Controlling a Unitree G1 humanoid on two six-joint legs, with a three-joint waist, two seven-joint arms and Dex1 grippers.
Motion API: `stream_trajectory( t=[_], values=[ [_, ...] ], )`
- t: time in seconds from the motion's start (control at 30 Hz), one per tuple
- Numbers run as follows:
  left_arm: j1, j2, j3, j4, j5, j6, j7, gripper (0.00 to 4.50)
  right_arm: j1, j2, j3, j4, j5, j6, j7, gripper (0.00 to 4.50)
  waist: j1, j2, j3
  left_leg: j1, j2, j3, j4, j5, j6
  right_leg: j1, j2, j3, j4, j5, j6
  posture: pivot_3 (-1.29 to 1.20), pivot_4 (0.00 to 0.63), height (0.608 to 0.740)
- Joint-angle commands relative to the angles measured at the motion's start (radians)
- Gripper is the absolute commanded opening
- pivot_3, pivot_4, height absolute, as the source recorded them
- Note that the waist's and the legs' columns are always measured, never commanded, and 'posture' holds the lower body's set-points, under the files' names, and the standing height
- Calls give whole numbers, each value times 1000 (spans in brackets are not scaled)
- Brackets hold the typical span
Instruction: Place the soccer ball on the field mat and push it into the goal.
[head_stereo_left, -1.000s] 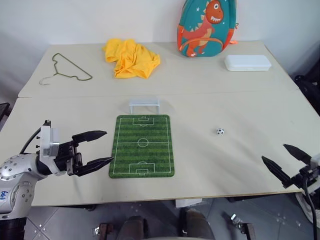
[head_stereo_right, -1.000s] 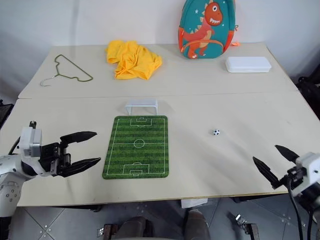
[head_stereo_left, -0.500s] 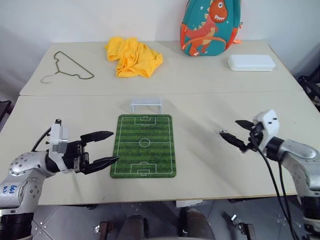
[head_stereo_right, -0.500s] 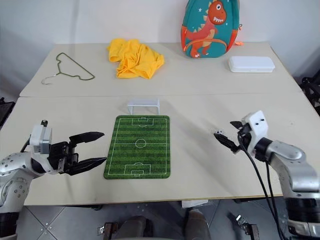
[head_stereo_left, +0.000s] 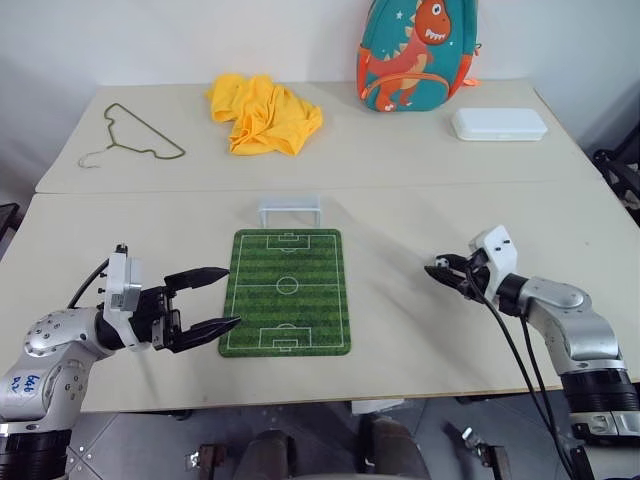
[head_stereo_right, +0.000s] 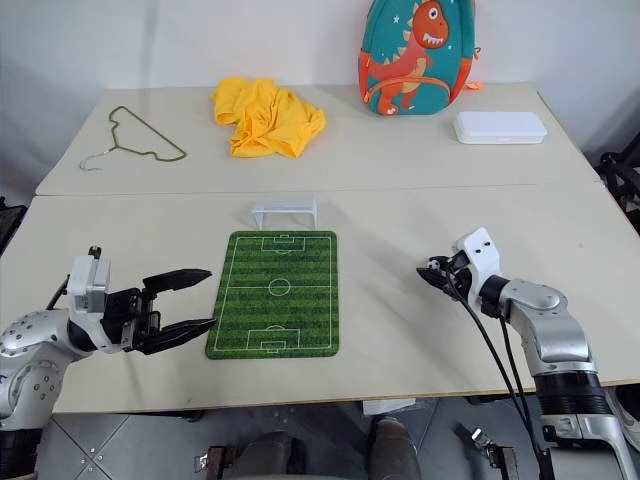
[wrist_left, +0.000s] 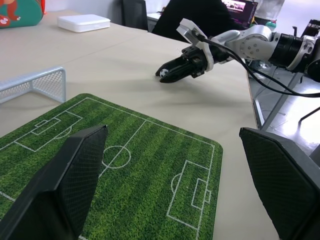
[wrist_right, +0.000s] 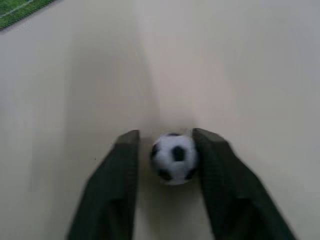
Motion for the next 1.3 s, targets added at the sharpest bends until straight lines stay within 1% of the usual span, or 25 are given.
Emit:
stream_trajectory(
  t=[0.03,0.1,0.17,0.23,0.27,0.3,0.37,0.4,0.5,0.57,0.67,0.83,1.3],
  values=[
    [1,1,41,17,18,-63,-22,4500,-16,2,-26,-16,11,-94,62,816,0,0,0,0,0,0,0,0,0,0,0,0,0,0,0,0,150,740],
    [13,-3,43,53,39,-119,-64,4500,-23,9,-13,-98,82,-137,188,816,-1,0,0,0,0,0,0,0,0,0,0,0,0,0,0,0,150,740],
    [22,0,41,78,45,-138,-96,4500,-28,8,18,-157,119,-139,274,816,-2,1,0,0,0,1,-1,0,0,-1,0,0,0,0,0,0,150,740],
    [33,2,41,109,45,-164,-146,4500,-44,11,75,-212,126,-126,341,816,-4,1,0,0,1,1,0,0,0,-1,1,0,0,0,0,0,150,740],
    [40,6,36,136,59,-190,-176,4500,-70,29,126,-250,127,-105,366,816,-6,1,0,0,1,2,0,0,0,-1,1,0,0,0,0,0,150,740],
    [42,9,31,155,70,-207,-196,4500,-90,42,159,-271,126,-88,381,816,-9,1,0,0,1,2,0,0,0,-1,1,0,0,0,0,0,150,740],
    [65,23,3,185,107,-260,-269,4500,-169,126,294,-308,98,-9,378,816,-14,1,0,0,1,2,0,0,0,-2,1,0,1,0,0,0,150,740],
    [80,30,-10,190,116,-271,-301,4500,-194,161,351,-313,80,21,376,816,-24,1,0,0,1,2,0,0,0,-2,1,0,1,0,0,0,150,740],
    [100,22,-19,200,123,-297,-325,4500,-236,249,494,-264,-23,12,359,816,-26,1,0,-1,1,3,-1,0,-1,-5,1,-1,3,0,0,0,150,740],
    [113,22,-25,199,128,-313,-338,4500,-247,294,546,-223,-75,-2,331,816,-23,1,0,-2,1,2,-1,0,-1,-5,0,-2,3,0,0,0,150,740],
    [138,20,-26,189,124,-314,-338,4500,-237,352,569,-185,-98,-7,296,816,-24,0,0,-4,-1,1,1,-1,0,-5,-1,-4,2,0,0,0,150,740],
    [166,29,-13,186,125,-317,-333,4500,-221,398,595,-160,-142,2,263,816,-29,0,0,-3,1,2,0,-1,-1,-5,-1,-6,2,0,0,0,150,740],
    [156,38,17,203,121,-320,-318,4500,-204,412,607,-98,-184,-25,285,816,-31,0,0,-3,1,2,0,-1,-1,-6,-1,-7,2,0,0,0,150,740]
  ],
)
